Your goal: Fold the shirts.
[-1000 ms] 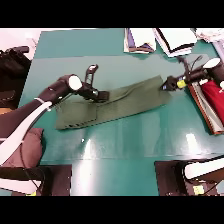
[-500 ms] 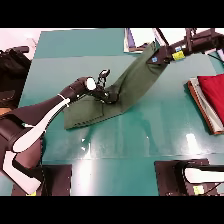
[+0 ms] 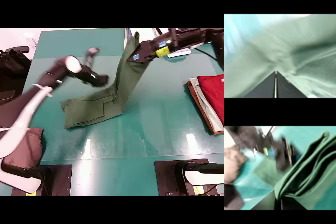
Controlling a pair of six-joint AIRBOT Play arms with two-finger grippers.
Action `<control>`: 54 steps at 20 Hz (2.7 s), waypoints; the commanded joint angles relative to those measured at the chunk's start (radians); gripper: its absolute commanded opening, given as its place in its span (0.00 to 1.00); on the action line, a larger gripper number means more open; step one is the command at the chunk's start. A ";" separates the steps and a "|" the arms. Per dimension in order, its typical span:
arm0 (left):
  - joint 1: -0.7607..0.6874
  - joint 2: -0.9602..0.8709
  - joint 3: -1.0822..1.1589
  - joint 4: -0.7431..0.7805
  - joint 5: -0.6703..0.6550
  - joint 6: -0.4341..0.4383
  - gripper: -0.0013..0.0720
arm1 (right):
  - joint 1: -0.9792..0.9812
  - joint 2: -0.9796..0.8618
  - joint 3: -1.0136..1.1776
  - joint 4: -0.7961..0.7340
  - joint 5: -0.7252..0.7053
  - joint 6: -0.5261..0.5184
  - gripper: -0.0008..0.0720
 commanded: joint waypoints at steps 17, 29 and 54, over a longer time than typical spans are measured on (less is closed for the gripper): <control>0.247 0.534 -0.010 0.224 -0.111 0.055 0.05 | 0.243 -0.052 -0.330 -0.101 -0.386 -0.031 0.48; 0.185 0.491 -0.010 0.212 -0.095 0.061 0.05 | 0.092 -0.298 -0.587 0.239 -0.338 -0.092 0.87; -0.151 0.466 -0.010 0.145 0.056 0.052 0.05 | -0.877 -0.046 -0.203 -0.236 -0.293 0.012 0.03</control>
